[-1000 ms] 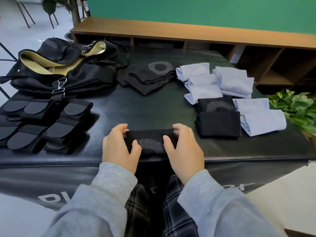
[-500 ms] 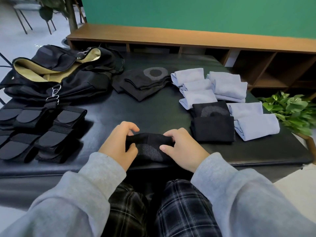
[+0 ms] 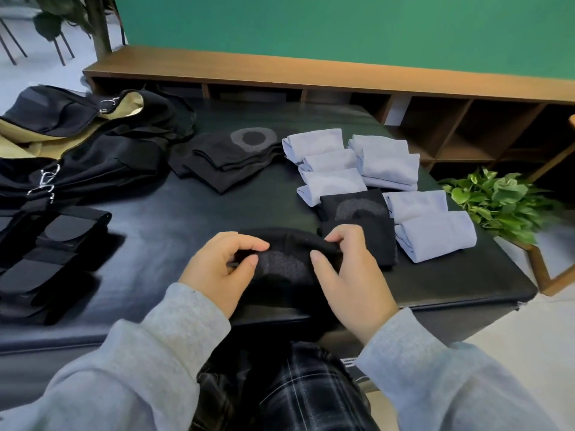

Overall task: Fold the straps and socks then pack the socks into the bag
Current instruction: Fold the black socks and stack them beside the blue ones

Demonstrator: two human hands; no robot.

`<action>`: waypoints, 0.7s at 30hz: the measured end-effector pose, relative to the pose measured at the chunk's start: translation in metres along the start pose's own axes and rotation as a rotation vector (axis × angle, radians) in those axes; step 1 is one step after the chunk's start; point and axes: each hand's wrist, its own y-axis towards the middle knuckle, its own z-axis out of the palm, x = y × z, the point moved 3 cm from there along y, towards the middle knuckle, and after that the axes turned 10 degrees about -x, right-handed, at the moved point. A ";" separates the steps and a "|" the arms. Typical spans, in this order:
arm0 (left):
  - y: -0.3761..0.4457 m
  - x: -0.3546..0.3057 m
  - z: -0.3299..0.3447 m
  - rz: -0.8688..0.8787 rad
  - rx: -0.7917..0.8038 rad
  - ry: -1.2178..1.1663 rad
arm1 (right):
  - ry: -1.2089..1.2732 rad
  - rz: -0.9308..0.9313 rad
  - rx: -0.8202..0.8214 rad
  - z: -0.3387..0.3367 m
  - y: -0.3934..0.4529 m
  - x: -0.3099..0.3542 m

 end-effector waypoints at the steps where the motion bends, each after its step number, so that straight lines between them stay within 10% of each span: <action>1: -0.002 -0.004 0.006 0.007 0.015 -0.007 | 0.014 0.016 -0.029 -0.005 0.000 -0.005; 13: -0.016 -0.033 0.079 0.110 0.250 0.069 | 0.083 0.112 -0.269 -0.054 0.005 -0.059; 21: 0.029 -0.059 0.107 0.131 0.122 0.124 | -0.158 -0.083 -0.401 -0.070 0.065 -0.048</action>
